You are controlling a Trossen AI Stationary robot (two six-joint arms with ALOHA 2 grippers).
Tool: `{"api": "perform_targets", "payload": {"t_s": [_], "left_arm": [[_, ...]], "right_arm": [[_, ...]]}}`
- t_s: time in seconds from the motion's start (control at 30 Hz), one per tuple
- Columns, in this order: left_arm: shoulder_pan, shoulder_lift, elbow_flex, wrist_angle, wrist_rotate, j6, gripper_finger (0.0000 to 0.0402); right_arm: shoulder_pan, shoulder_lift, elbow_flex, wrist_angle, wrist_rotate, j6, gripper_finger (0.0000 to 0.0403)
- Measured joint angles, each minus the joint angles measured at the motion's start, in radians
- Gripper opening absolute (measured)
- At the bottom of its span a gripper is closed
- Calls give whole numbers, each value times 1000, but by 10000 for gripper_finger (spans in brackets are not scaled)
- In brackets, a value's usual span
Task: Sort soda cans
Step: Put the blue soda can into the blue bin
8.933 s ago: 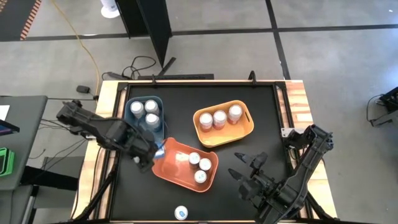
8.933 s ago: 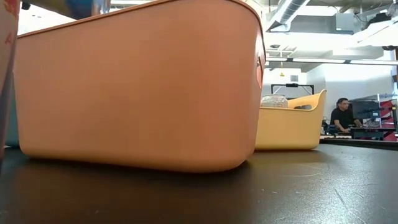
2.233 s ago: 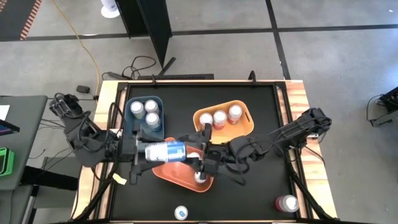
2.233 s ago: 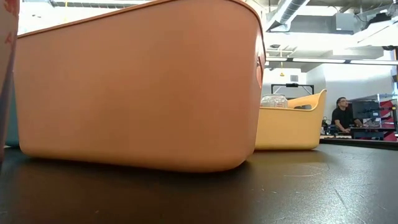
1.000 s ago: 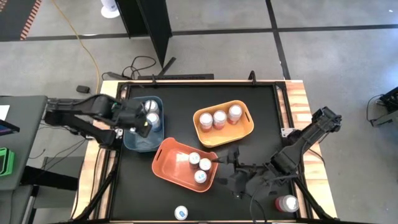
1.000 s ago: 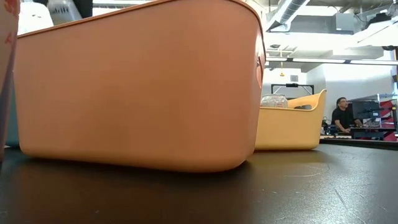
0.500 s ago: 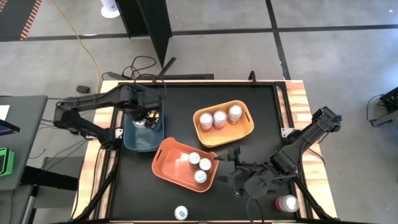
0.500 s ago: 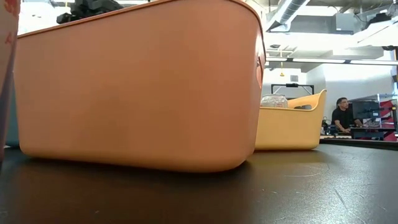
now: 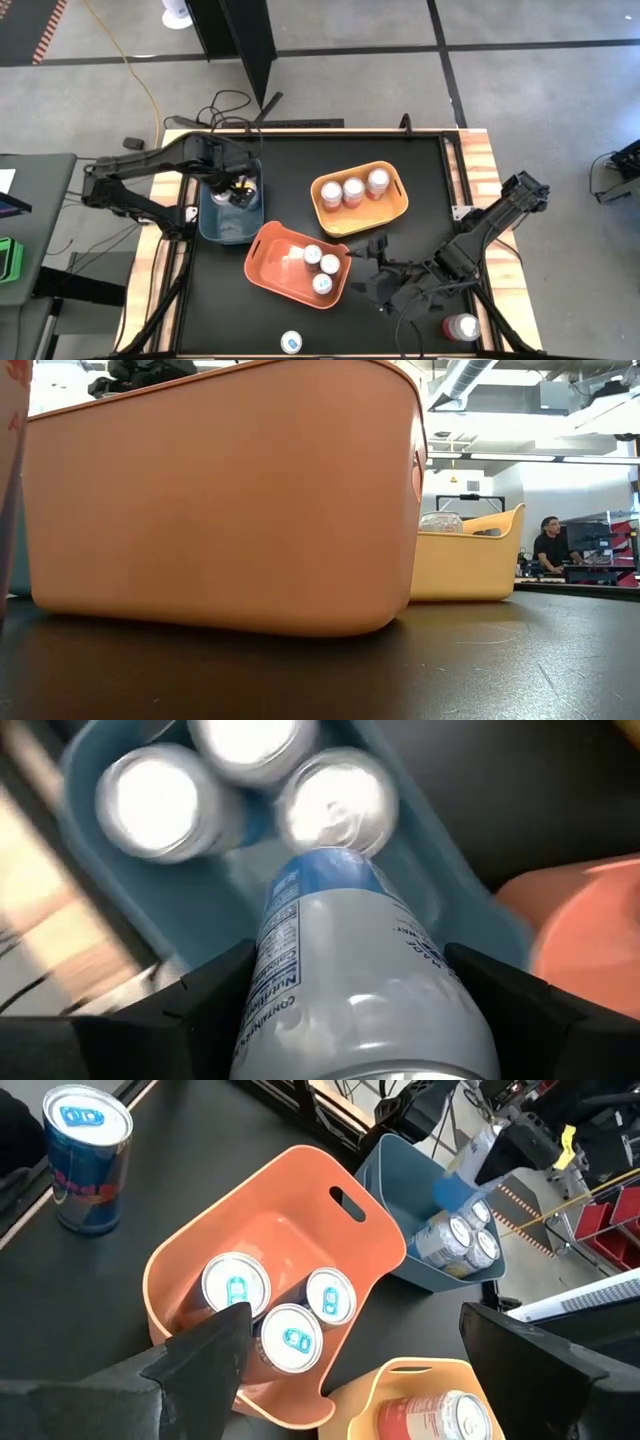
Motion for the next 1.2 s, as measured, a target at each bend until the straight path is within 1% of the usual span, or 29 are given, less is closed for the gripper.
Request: {"api": "perform_targets", "payload": {"t_s": [0.07,0.2,0.37,0.5,0.6,0.8,1.07,1.2], "left_arm": [[-10,-5,0,22,9,-14,290],[-32,1,-8,3,19,-19,290],[-46,3,-90,12,87,-19,290],[-37,-5,-170,8,85,-32,290],[-12,-3,-231,13,69,-26,290],[46,-4,-310,20,-12,-15,290],[113,-4,-319,54,-66,51,290],[136,-4,-319,82,-82,58,290]], "right_arm": [[0,0,0,12,0,-4,372],[0,0,0,15,0,-4,372],[0,0,0,13,0,0,372],[0,0,0,13,0,0,372],[0,0,0,12,0,0,372],[-2,0,0,21,0,-4,372],[-9,0,0,22,-1,-5,372],[-9,0,0,22,-1,-7,372]]}}
